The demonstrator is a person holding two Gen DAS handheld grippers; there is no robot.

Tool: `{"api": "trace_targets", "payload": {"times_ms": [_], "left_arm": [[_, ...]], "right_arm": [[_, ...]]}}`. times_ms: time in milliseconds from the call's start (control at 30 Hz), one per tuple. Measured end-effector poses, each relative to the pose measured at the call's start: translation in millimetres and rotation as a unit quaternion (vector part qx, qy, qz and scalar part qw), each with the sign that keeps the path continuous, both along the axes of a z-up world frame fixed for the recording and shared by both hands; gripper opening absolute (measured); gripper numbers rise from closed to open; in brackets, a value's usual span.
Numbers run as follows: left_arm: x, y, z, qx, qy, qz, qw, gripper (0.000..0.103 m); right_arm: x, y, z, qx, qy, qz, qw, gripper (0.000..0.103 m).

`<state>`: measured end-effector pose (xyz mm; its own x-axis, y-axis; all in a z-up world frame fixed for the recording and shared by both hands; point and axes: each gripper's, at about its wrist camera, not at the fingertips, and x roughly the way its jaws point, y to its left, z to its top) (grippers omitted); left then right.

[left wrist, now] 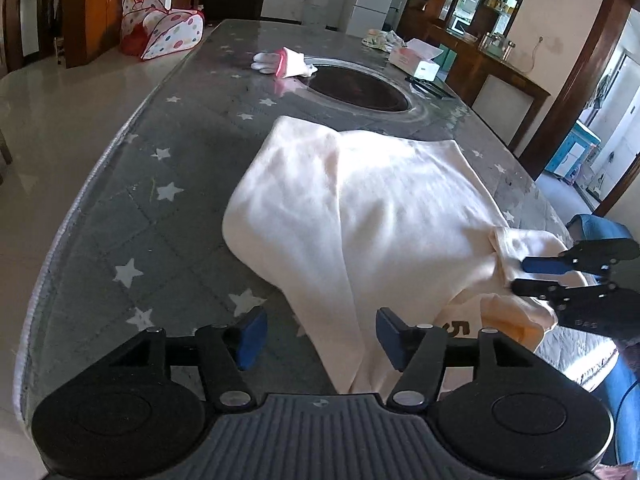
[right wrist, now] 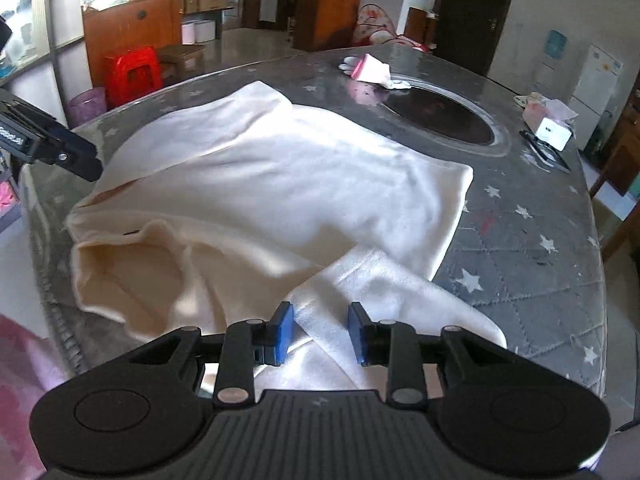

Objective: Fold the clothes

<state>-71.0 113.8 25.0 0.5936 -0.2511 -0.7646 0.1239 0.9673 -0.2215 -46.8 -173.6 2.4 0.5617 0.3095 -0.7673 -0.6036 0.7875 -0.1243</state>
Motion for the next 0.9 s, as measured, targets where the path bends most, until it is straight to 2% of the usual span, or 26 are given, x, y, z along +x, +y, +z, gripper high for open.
{"api": "trace_targets", "payload": {"times_ms": [33, 100, 133, 300, 500, 600, 767, 833, 900], "left_arm": [[0.8, -1.7, -0.6, -0.001, -0.001, -0.002, 1.0000, 0.070], [2.7, -5.8, -1.3, 0.002, -0.003, -0.005, 1.0000, 0.070], [3.6, -7.9, -1.7, 0.003, -0.004, -0.007, 1.0000, 0.070], [11.1, -13.7, -4.9, 0.002, -0.001, -0.011, 0.9999, 0.071], [19.8, -18.8, -4.9, 0.009, -0.005, -0.015, 0.9998, 0.073], [25.0, -21.0, -3.7, 0.019, -0.011, -0.018, 0.9996, 0.073], [37.7, -24.8, 0.0, 0.026, -0.019, -0.019, 0.9993, 0.073], [44.7, -26.5, 1.3, 0.029, -0.024, -0.019, 0.9991, 0.073], [52.8, -29.2, 3.0, 0.037, -0.030, -0.018, 0.9987, 0.073]], "right_arm": [[0.3, -0.2, -1.3, 0.001, -0.003, 0.000, 1.000, 0.018], [-0.4, -6.0, 0.8, 0.005, -0.016, -0.012, 1.000, 0.006], [-0.9, -9.3, 2.3, 0.007, -0.023, -0.019, 1.000, 0.004], [-1.0, -49.1, 21.6, 0.002, -0.078, -0.098, 0.992, 0.003], [1.6, -109.7, 35.3, -0.026, -0.120, -0.212, 0.969, 0.003], [3.5, -130.6, 33.3, -0.051, -0.124, -0.251, 0.959, 0.003], [5.3, -146.6, 24.3, -0.077, -0.118, -0.288, 0.947, 0.012], [6.4, -145.7, 24.5, -0.067, -0.118, -0.286, 0.948, 0.023], [6.3, -138.3, 24.6, -0.060, -0.119, -0.272, 0.953, 0.028]]}}
